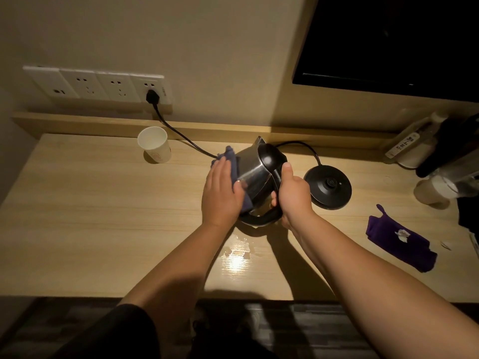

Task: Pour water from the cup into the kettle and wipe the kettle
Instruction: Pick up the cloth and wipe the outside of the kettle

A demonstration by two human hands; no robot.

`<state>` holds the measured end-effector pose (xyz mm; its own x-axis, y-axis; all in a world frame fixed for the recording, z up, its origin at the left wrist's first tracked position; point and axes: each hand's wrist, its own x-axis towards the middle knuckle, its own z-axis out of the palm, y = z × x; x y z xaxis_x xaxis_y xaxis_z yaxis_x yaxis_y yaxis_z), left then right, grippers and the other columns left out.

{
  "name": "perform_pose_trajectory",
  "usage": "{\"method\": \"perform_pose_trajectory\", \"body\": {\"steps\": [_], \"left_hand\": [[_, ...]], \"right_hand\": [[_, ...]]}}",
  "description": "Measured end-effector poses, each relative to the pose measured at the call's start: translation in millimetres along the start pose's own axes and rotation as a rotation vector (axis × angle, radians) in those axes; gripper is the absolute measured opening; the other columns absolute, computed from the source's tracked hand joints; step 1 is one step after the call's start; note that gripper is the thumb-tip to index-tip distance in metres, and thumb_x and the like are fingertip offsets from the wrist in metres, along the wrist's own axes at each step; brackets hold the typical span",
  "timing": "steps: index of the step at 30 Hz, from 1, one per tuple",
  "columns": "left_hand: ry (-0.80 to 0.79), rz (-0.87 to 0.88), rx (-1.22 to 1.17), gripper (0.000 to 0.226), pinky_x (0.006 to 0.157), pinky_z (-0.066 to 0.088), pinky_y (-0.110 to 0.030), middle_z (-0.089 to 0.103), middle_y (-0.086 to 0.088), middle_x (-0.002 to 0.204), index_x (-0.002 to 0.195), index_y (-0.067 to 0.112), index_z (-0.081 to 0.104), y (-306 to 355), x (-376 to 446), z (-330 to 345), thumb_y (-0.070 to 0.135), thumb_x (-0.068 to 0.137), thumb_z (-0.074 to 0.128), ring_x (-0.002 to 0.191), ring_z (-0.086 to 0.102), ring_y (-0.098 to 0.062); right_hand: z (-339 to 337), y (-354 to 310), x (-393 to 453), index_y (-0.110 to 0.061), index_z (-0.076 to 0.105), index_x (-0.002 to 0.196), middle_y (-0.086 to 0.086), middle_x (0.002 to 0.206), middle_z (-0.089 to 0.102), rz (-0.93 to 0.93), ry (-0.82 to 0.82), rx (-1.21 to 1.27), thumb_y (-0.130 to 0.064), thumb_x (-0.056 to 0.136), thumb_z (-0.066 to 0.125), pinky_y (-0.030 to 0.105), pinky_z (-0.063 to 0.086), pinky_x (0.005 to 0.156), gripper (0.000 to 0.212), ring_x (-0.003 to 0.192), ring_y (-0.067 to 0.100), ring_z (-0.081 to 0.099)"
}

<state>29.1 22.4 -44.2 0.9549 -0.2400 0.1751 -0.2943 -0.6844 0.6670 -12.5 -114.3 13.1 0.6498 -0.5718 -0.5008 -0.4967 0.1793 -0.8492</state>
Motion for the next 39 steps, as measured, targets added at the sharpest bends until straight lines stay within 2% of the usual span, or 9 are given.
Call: {"method": "perform_pose_trajectory", "body": {"steps": [8,11,15,19,23,27,30,33,39], "left_hand": [[0.044,-0.297,-0.22,0.047,0.114,0.031,-0.044,0.03,0.0,0.155,0.15,0.02,0.025,-26.4,-10.1,-1.6,0.028,0.104,0.029,0.141,0.028,-0.017],[0.081,-0.315,-0.219,0.048,0.115,0.029,-0.044,0.031,-0.001,0.155,0.15,0.019,0.027,-18.4,-10.6,-0.9,0.031,0.104,0.028,0.142,0.026,-0.017],[0.128,-0.178,-0.143,0.052,0.118,0.021,-0.04,0.03,-0.002,0.157,0.15,0.015,0.028,25.0,1.6,-2.6,0.033,0.101,0.028,0.145,0.02,-0.016],[0.097,0.096,0.021,0.05,0.117,0.024,-0.039,0.04,-0.009,0.151,0.146,0.007,0.037,62.6,29.1,-5.7,0.027,0.1,0.039,0.142,0.03,-0.023],[0.102,0.193,0.109,0.054,0.114,0.03,-0.04,0.046,-0.014,0.146,0.143,0.003,0.04,47.8,21.7,-1.9,0.031,0.096,0.036,0.138,0.038,-0.028],[0.085,0.237,0.249,0.058,0.116,0.021,-0.04,0.04,-0.017,0.149,0.145,0.005,0.026,10.5,-5.7,10.6,0.034,0.096,0.037,0.142,0.03,-0.029],[0.07,0.136,0.21,0.063,0.117,0.016,-0.04,0.033,-0.017,0.153,0.148,0.008,0.019,-9.0,-18.9,10.9,0.031,0.096,0.044,0.144,0.024,-0.028],[0.015,-0.096,0.022,0.063,0.119,0.01,-0.032,0.019,-0.006,0.16,0.153,0.013,0.014,-22.8,-27.6,3.7,0.027,0.099,0.043,0.147,0.013,-0.018],[0.051,-0.334,-0.23,0.049,0.116,0.025,-0.037,0.025,0.003,0.158,0.152,0.023,0.022,-31.2,-28.5,-1.7,0.03,0.104,0.029,0.144,0.022,-0.014]], "right_hand": [[6.2,3.9,-4.9,-0.011,0.053,0.079,0.011,0.064,0.049,-0.129,-0.021,-0.14,-0.05,0.101,0.034,0.035,0.045,0.057,0.048,0.049,0.016,0.049],[6.5,4.3,-6.3,-0.011,0.053,0.079,0.011,0.065,0.05,-0.14,-0.007,-0.152,-0.05,0.101,0.034,0.036,0.045,0.058,0.049,0.054,0.019,0.05],[9.4,5.2,-8.5,-0.005,0.058,0.083,0.008,0.064,0.051,-0.172,0.03,-0.201,-0.049,0.103,0.031,0.034,0.042,0.057,0.055,0.058,0.019,0.051],[14.1,3.0,-9.1,-0.002,0.065,0.091,0.006,0.062,0.053,-0.151,0.064,-0.201,-0.049,0.104,0.029,0.035,0.043,0.059,0.061,0.059,0.019,0.054],[11.8,0.5,-7.7,-0.003,0.064,0.092,0.005,0.058,0.053,-0.061,0.055,-0.116,-0.048,0.104,0.028,0.032,0.043,0.054,0.058,0.051,0.017,0.052],[9.4,0.8,-6.9,-0.008,0.059,0.089,0.006,0.06,0.052,0.009,0.016,-0.012,-0.048,0.102,0.032,0.03,0.044,0.049,0.05,0.047,0.015,0.051],[9.4,-0.1,-8.1,-0.008,0.059,0.089,0.007,0.06,0.051,0.014,0.002,-0.017,-0.048,0.102,0.031,0.027,0.042,0.046,0.05,0.042,0.013,0.049],[10.4,3.3,-11.5,-0.009,0.059,0.085,0.007,0.059,0.051,-0.01,-0.01,-0.05,-0.047,0.101,0.03,0.03,0.043,0.049,0.05,0.043,0.014,0.048],[9.0,5.7,-14.9,-0.01,0.057,0.084,0.008,0.063,0.05,-0.099,-0.023,-0.153,-0.045,0.103,0.03,0.033,0.045,0.055,0.049,0.052,0.017,0.05]]}}
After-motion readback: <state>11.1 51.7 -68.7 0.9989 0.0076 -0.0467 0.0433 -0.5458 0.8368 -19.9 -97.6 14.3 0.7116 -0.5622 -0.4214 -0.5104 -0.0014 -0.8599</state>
